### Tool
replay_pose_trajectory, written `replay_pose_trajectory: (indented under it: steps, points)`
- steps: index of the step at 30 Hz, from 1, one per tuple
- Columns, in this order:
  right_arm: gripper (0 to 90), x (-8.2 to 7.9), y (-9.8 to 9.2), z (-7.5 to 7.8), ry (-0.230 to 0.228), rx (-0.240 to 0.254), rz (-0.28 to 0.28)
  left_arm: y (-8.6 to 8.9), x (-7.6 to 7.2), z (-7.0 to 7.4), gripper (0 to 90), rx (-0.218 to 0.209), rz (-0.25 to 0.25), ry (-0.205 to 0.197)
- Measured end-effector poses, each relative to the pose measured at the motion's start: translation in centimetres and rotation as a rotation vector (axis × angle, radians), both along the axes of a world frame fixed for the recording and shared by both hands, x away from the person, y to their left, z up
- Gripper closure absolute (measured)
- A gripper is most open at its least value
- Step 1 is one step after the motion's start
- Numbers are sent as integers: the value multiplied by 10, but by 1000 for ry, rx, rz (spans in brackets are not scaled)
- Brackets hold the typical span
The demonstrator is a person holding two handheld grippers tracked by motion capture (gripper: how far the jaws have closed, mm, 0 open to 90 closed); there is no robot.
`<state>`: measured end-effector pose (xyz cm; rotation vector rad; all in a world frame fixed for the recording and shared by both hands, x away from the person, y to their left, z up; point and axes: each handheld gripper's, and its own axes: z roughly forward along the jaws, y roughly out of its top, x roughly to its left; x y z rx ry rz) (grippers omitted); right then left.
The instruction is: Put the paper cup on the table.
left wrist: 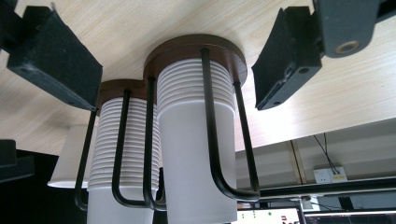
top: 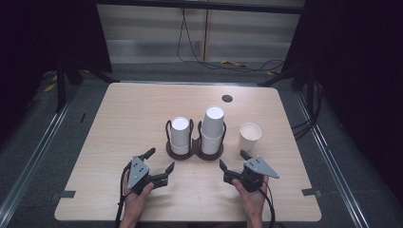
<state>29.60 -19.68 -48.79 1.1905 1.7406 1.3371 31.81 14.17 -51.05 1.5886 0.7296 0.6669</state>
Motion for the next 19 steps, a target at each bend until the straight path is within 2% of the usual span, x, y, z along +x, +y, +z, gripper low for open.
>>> replay_pose_trajectory:
  steps: [4,7,9,10,12,16,19]
  points:
    - [134,-5,13,-7,-35,25,-1,0,0,0,157,-7,13,0]
    - [134,-8,20,-12,-48,29,-5,1,0,0,156,-6,10,0]
    - [133,-10,23,-12,-83,51,-18,0,0,0,156,-6,9,-1]
    - [134,-10,24,-13,-81,57,-22,1,0,0,156,-1,3,-2]
    - [133,-12,27,-14,-114,52,-38,1,0,0,156,-7,9,0]
    - [135,-16,27,-14,-140,55,-57,2,0,0,156,-12,1,-2]
    - [137,-16,30,-14,-147,33,-59,3,1,0,156,-23,1,3]
